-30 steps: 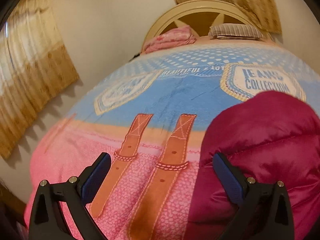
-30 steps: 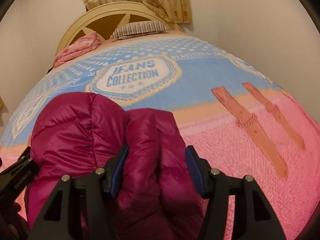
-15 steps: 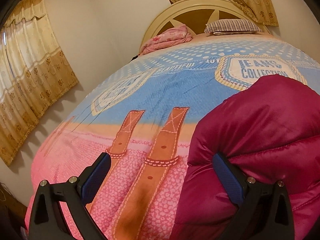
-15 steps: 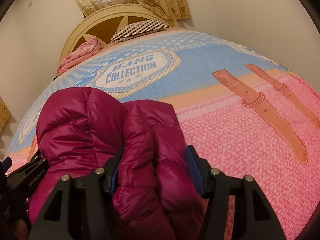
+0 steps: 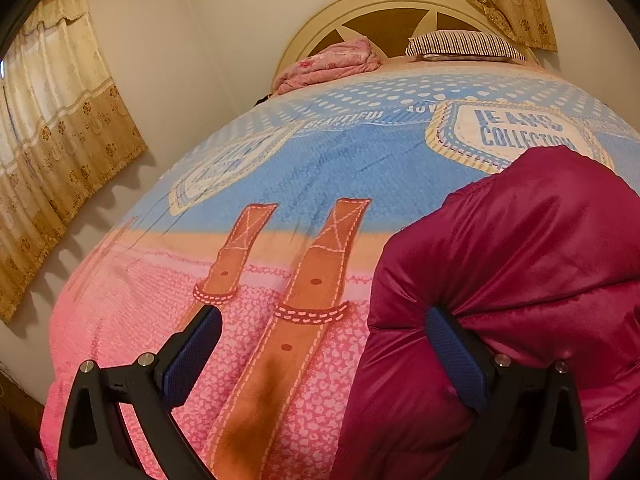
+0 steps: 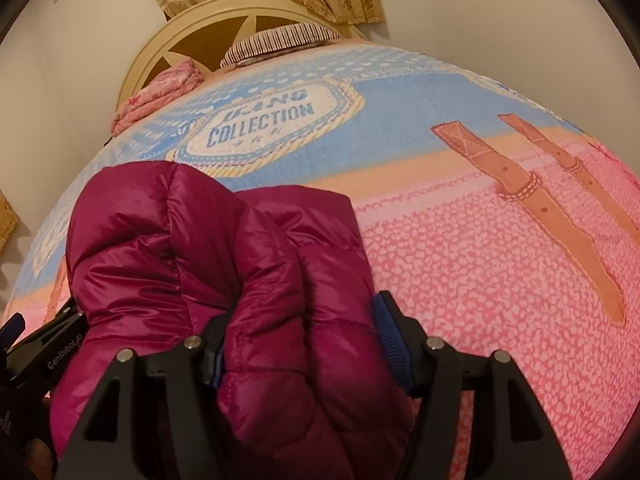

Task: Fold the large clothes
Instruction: 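Grasp the folded magenta jacket bundle with the right tool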

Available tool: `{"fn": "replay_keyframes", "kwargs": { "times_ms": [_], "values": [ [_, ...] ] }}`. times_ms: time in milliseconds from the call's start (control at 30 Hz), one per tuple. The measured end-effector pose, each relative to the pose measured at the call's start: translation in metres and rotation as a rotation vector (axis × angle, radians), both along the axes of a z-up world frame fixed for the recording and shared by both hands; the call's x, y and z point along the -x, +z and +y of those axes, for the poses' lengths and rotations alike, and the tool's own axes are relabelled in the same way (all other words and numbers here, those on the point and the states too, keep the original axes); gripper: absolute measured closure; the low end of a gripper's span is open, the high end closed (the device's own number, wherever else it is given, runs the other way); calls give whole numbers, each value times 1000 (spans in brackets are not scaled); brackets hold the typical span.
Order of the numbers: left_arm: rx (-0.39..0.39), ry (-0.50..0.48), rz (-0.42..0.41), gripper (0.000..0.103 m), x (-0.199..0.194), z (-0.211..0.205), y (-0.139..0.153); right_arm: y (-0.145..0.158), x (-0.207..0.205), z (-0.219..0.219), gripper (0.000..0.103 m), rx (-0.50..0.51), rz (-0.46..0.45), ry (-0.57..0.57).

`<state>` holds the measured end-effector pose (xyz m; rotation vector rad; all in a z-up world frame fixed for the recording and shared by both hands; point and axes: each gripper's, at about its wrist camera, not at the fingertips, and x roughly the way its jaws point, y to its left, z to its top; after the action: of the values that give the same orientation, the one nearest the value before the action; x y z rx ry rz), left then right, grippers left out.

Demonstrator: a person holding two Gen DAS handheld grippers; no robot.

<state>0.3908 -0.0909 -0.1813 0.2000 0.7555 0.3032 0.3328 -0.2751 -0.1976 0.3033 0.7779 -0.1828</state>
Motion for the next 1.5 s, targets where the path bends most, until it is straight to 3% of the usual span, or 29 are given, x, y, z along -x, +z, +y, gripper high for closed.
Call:
{"fn": "replay_keyframes", "kwargs": {
  "times_ms": [1000, 1167, 1300, 1400, 1500],
  "values": [
    [52, -30, 64, 1, -6, 8, -5, -6, -11, 1, 34, 26, 60, 32],
    [153, -70, 62, 1, 23, 25, 13, 6, 14, 0, 31, -8, 20, 40],
    [191, -134, 29, 1, 56, 36, 26, 20, 47, 4, 26, -14, -39, 59],
    [231, -166, 88, 1, 61, 35, 13, 14, 57, 5, 26, -19, -36, 65],
    [253, -162, 75, 1, 61, 37, 7, 6, 54, 6, 26, -41, -28, 74]
  ]
}}
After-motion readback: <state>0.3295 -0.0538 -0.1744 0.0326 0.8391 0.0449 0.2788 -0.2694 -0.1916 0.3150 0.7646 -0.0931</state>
